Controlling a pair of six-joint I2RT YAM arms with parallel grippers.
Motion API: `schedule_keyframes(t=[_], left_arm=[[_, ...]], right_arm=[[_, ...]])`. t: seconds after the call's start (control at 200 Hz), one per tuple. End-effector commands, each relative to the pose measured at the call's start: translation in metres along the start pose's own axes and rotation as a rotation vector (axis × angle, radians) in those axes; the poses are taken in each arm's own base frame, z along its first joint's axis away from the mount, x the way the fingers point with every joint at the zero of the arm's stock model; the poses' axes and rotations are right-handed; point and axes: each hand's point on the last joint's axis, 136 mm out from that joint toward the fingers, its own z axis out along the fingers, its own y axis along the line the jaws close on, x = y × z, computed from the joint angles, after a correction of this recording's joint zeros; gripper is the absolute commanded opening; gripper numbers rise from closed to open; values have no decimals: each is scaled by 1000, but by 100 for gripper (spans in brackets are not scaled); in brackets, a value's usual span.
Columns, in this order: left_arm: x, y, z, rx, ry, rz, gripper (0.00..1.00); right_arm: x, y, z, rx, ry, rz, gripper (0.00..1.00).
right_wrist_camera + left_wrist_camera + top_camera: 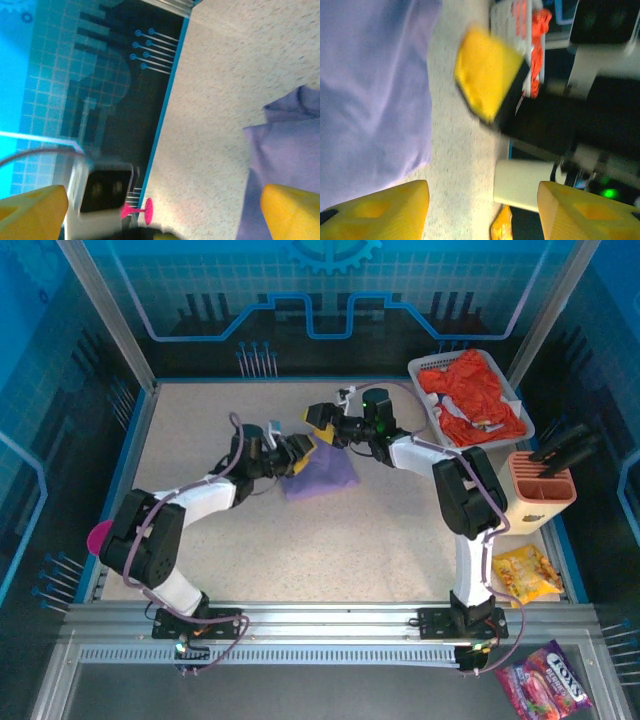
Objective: Fold and stack the t-shirts
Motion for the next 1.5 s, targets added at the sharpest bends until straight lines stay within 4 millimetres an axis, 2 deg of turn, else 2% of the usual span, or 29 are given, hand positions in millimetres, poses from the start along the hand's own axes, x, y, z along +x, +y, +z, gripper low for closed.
schedule_keyframes(t=[0.0, 0.175, 0.28, 0.39, 0.45, 0.49, 0.515, 0.675, 0.74, 0.85, 0.976, 1.121, 1.136, 1.151, 1.181, 1.316, 1.401, 1.496], left_arm=[[11, 18, 10, 15, 10, -58, 59], [16, 39, 25, 11, 5, -96, 58], [16, 59, 31, -17, -5, -118, 56], [15, 78, 30, -63, -24, -138, 56], [14, 90, 28, -103, -32, -150, 56], [13, 97, 25, -128, -41, -157, 56], [13, 103, 22, -147, -47, -163, 56], [3, 133, 1, -211, -80, -222, 56], [-4, 140, -7, -218, -92, -238, 56], [-18, 138, -17, -196, -109, -251, 56], [-32, 102, -21, -108, -96, -215, 57], [-53, 50, -32, -38, -53, -114, 59], [-54, 47, -34, -44, -47, -99, 59], [-56, 43, -35, -53, -43, -79, 60], [-61, 37, -38, -79, -37, -30, 62], [-77, 32, -40, -209, 30, 105, 65], [-85, 42, -34, -265, 54, 152, 66], [-93, 63, -29, -368, 86, 193, 67]], right_arm=[[0, -29, 11, 58, 20, 56, 99], [-6, -48, 24, 75, 34, 88, 99], [-5, -62, 30, 81, 38, 115, 99], [-3, -85, 33, 118, 44, 158, 99], [-6, -100, 33, 143, 39, 195, 98], [-12, -99, 31, 138, 25, 202, 98], [-10, -114, 33, 155, 28, 223, 97], [-22, -124, 26, 183, 5, 247, 98], [-25, -128, 23, 186, -1, 259, 98], [-27, -130, 20, 186, -7, 268, 98], [-31, -120, 18, 172, -5, 245, 98], [-41, -99, 16, 134, 0, 189, 98], [-43, -97, 16, 128, 1, 181, 98], [-49, -81, 13, 108, -6, 156, 98], [-48, -77, 11, 110, 4, 159, 98], [-54, -47, 1, 58, 15, 105, 98], [-55, -31, -7, 32, 18, 83, 99], [-53, -19, -18, 4, 26, 82, 99]])
